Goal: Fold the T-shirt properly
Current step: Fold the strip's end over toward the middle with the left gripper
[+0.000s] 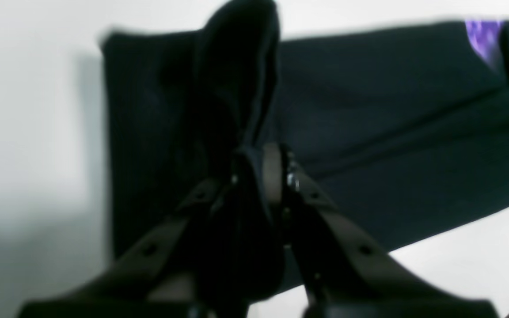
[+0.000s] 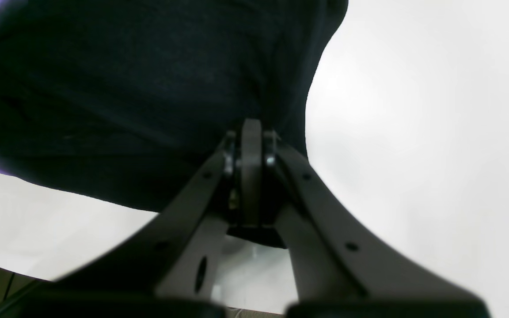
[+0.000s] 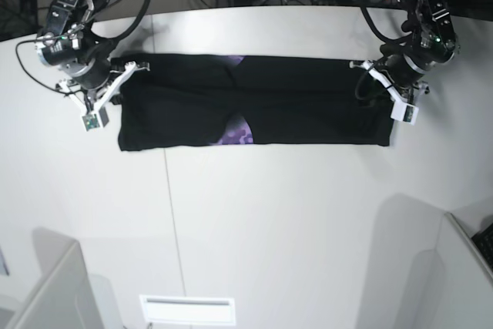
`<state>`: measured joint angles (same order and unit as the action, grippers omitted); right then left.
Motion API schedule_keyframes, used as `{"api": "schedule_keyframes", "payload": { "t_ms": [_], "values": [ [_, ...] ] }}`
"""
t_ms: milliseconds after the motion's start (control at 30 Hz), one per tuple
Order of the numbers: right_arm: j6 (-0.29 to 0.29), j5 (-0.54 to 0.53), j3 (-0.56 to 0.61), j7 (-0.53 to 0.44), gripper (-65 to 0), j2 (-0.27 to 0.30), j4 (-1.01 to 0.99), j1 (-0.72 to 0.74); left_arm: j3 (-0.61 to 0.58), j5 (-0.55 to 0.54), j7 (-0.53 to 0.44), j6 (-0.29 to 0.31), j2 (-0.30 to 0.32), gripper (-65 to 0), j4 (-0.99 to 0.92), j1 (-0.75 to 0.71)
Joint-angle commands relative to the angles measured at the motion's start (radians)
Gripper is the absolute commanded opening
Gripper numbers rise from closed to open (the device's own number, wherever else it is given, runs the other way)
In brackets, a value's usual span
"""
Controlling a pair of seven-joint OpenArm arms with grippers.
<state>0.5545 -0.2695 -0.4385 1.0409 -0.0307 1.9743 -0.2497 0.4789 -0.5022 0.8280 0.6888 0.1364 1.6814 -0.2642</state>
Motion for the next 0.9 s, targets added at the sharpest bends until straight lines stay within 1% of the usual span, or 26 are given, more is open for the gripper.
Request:
{"api": "schedule_keyframes", "payload": {
  "t_ms": [0, 100, 200, 267, 400, 567, 700, 800, 867],
  "values": [
    [-0.001, -0.011, -0.003, -0.018, -65.0, 0.005, 0.013, 0.005, -0.01, -0.022, -0.014, 0.009, -0.004, -65.0, 0.021, 0.018],
    [-0.001, -0.011, -0.003, -0.018, -65.0, 0.005, 0.013, 0.005, -0.047, -0.022, -0.011, 0.009, -0.028, -65.0, 0.019, 0.033],
    [-0.001, -0.011, -0.003, -0.018, -65.0, 0.005, 0.013, 0.005, -0.116, -0.028, -0.011, -0.068, -0.036, -65.0, 0.019, 0.039],
    [-0.001, -0.011, -0.003, -0.018, -65.0, 0.005, 0.013, 0.005, -0.161, -0.029, -0.012, -0.097, -0.036, -65.0, 0.019, 0.041],
    [-0.001, -0.011, -0.003, -0.018, -65.0, 0.005, 0.013, 0.005, -0.24, -0.029, -0.012, -0.119, -0.045, -65.0, 0.016, 0.064],
    [-0.001, -0.009, -0.003, -0.018, -65.0, 0.007, 0.013, 0.005, -0.288, -0.029, -0.012, -0.179, -0.08, -65.0, 0.013, 0.079],
    [-0.001, -0.009, -0.003, -0.018, -65.0, 0.007, 0.013, 0.006, -0.354, -0.029, -0.012, -0.182, -0.091, -65.0, 0.004, 0.096],
    [-0.003, -0.009, -0.003, -0.018, -65.0, 0.012, 0.012, 0.008, -0.394, -0.029, -0.012, -0.226, -0.105, -65.0, -0.008, 0.104],
    [-0.003, -0.009, -0.003, -0.018, -65.0, 0.012, 0.007, 0.008, -0.4, -0.029, -0.012, -0.24, -0.106, -65.0, -0.019, 0.105]
  ]
}}
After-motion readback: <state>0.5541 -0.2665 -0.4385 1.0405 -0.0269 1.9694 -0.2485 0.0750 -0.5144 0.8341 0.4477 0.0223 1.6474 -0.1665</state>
